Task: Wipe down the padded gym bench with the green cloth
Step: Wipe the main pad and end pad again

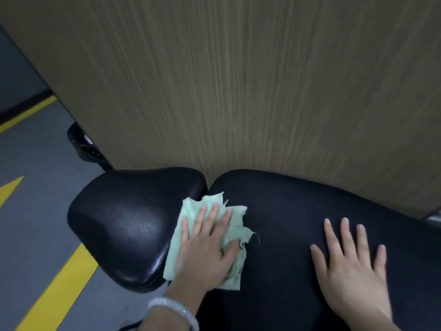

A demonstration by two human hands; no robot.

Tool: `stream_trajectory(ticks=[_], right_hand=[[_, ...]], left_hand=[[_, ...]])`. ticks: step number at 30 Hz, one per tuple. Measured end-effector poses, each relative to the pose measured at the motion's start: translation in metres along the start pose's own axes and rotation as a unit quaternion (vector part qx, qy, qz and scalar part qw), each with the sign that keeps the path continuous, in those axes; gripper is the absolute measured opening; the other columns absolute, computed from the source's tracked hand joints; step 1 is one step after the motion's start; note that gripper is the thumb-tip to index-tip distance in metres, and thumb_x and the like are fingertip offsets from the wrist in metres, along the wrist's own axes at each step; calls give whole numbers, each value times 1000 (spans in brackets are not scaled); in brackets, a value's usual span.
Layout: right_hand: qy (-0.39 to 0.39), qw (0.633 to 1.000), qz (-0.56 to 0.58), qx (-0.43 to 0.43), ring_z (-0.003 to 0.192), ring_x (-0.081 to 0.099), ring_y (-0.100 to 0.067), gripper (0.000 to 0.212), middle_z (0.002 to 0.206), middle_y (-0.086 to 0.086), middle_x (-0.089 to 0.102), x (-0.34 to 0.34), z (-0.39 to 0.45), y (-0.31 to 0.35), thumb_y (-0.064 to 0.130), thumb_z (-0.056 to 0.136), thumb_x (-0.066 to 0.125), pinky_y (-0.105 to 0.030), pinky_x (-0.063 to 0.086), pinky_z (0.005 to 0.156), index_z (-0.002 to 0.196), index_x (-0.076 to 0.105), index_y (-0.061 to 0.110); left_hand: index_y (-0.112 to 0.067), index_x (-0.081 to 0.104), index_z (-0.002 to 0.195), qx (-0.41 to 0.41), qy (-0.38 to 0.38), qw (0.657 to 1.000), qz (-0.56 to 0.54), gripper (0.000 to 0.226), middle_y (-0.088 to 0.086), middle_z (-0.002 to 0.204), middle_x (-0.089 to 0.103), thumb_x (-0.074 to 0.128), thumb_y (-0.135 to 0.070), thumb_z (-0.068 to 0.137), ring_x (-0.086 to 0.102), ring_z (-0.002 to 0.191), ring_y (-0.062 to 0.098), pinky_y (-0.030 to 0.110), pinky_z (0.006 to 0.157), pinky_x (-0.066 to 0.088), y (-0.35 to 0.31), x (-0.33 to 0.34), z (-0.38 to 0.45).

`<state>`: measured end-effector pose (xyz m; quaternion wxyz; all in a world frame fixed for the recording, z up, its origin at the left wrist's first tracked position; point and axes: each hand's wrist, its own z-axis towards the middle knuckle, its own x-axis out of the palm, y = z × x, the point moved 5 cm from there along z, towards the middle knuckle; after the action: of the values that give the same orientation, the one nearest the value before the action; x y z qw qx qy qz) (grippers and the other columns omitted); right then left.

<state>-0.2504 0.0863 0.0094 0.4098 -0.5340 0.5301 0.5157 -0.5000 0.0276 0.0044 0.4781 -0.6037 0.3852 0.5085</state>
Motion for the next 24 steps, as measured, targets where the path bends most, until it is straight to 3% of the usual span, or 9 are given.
stream_trajectory(ticks=[3, 5, 6, 8, 9, 12, 15, 21, 24], right_hand=[[-17, 1000, -11, 10, 144, -23, -18, 70, 141, 9, -36, 1, 4, 2, 59, 68, -23, -46, -8, 116, 134, -34, 37], [-26, 999, -9, 21, 146, -13, -16, 64, 144, 9, -29, 3, 8, 4, 60, 81, -16, -45, -8, 116, 142, -22, 40], [-18, 1000, -9, 13, 147, -1, -16, 63, 151, 7, -14, 4, 11, 7, 60, 90, -4, -43, -7, 116, 149, 0, 40], [-41, 997, 59, 3, 145, 15, -17, 69, 153, 1, 30, 9, 13, 1, 62, 92, 10, -41, -3, 115, 142, 44, 28], [-61, 996, 71, -7, 147, 9, -13, 71, 151, 0, 35, 11, 12, -1, 64, 91, 9, -44, -1, 115, 140, 44, 26], [-142, 985, 92, -40, 145, -4, -6, 65, 160, 16, 2, 3, 17, 0, 64, 90, 7, -54, 8, 113, 151, 12, 41], [-182, 978, 87, -58, 145, -5, -7, 62, 158, 20, -5, 2, 17, 1, 64, 91, 7, -59, 12, 111, 150, 5, 44], [-193, 977, 75, -50, 145, -6, -5, 64, 158, 20, -6, 3, 13, 0, 66, 89, 4, -54, 8, 112, 150, 3, 45], [-200, 977, 61, -46, 145, -6, -5, 63, 159, 5, 13, 1, 12, -1, 65, 90, 5, -57, 12, 111, 150, 4, 45]], left_hand=[[-50, -10, 145, 57, 16, 998, -6, 69, -21, 156, -17, 5, -68, 80, -30, 137, 0, 38, 116, -14, 1, -5, 36], [-51, -7, 145, 83, 26, 996, -17, 66, -22, 156, -16, 13, -67, 84, -29, 137, -2, 35, 117, -12, 4, -7, 62], [-51, -5, 145, 91, 29, 995, -28, 64, -22, 156, -15, 20, -65, 88, -28, 137, -2, 35, 118, -9, 4, -7, 74], [-50, 0, 146, 107, 39, 992, -47, 62, -22, 156, -13, 31, -57, 93, -25, 139, -2, 36, 119, -3, 4, -6, 98], [-49, 1, 147, 113, 42, 991, -51, 62, -21, 156, -12, 34, -55, 95, -23, 140, -1, 36, 119, 0, 4, -5, 108], [-46, 3, 148, 111, 66, 990, -55, 62, -18, 158, -10, 37, -52, 96, -11, 144, 4, 32, 118, 10, 1, -6, 130], [-44, -1, 149, 103, 80, 991, -43, 63, -16, 158, -12, 33, -53, 97, -1, 144, 12, 33, 114, 22, -2, -7, 132], [-48, -13, 146, 91, 69, 993, -10, 65, -21, 153, -26, 23, -62, 93, -28, 141, 13, 45, 117, 7, -4, -3, 83], [-51, -23, 140, 102, 86, 991, 10, 66, -21, 151, -32, 9, -68, 85, -38, 135, 12, 47, 117, -5, -5, 0, 57]])
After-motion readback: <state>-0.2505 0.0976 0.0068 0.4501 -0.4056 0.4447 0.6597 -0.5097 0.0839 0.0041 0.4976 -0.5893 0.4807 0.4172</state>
